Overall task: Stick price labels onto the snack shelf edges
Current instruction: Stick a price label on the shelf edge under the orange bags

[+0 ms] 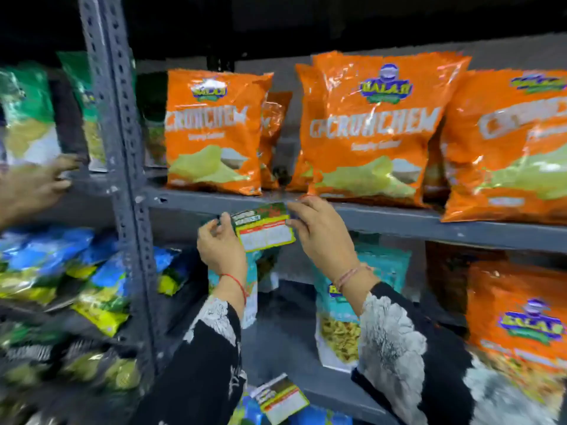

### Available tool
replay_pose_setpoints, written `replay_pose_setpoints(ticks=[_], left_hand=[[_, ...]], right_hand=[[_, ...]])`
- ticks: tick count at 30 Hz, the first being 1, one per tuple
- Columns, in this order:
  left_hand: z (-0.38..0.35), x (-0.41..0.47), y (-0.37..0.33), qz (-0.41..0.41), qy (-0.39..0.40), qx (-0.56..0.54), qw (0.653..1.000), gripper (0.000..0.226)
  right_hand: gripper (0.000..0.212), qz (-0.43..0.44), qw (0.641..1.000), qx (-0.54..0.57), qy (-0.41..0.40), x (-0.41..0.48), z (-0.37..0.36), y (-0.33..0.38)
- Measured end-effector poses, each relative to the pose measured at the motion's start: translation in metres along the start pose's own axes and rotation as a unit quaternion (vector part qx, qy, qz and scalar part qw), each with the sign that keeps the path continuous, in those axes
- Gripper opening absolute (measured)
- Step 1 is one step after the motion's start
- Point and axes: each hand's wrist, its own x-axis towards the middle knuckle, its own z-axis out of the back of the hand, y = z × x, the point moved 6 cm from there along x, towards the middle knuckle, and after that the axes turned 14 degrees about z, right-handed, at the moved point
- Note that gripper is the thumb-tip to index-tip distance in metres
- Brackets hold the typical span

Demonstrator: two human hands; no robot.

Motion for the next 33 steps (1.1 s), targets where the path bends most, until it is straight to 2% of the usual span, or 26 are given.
replay_pose_setpoints(ticks=[3, 6, 10, 12, 16, 20, 26, 27, 30, 32, 33], left_hand=[[-0.016, 0.018, 0.003, 0.002, 0.099, 0.002, 0.995, 0.024], [-0.021, 0.024, 0.007, -0.016, 0.144, 0.001, 0.989, 0.017], [-0.008, 0.019, -0.012, -0.13, 0.157, -0.036, 0.978, 0.012], [-0.007, 0.018, -0.021, -0.168, 0.182, -0.039, 0.968, 0.012], [-0.02, 0.016, -0.027, -0.176, 0.217, -0.006, 0.96, 0.013], [-0.027, 0.019, -0.025, -0.187, 0.212, 0.019, 0.959, 0.01], [-0.034, 0.021, -0.028, -0.227, 0.184, 0.074, 0.953, 0.018], [-0.033, 0.025, -0.027, -0.215, 0.178, 0.086, 0.957, 0.024], [-0.028, 0.038, -0.022, -0.167, 0.159, 0.119, 0.966, 0.04], [-0.024, 0.038, -0.018, -0.147, 0.148, 0.137, 0.968, 0.041], [-0.021, 0.037, -0.016, -0.13, 0.136, 0.135, 0.973, 0.042]], right_hand=[[0.029, -0.044, 0.997, -0.052, -0.046, 0.02, -0.015, -0.006], [0.01, -0.062, 0.987, -0.128, -0.073, 0.029, -0.023, -0.002], [0.012, -0.051, 0.96, -0.121, -0.246, 0.005, -0.015, 0.011], [0.012, -0.067, 0.947, -0.105, -0.296, -0.006, -0.014, 0.014], [0.012, -0.15, 0.943, -0.107, -0.276, -0.002, -0.01, 0.001], [0.011, -0.151, 0.949, -0.118, -0.25, 0.002, -0.012, 0.001], [0.016, -0.159, 0.953, -0.154, -0.208, 0.01, -0.017, 0.003], [0.023, -0.167, 0.952, -0.158, -0.201, 0.011, -0.016, 0.003], [0.063, -0.211, 0.939, -0.195, -0.19, 0.01, -0.003, -0.002], [0.068, -0.264, 0.926, -0.207, -0.173, 0.001, 0.01, -0.01], [0.061, -0.277, 0.926, -0.197, -0.165, -0.004, 0.013, -0.013]])
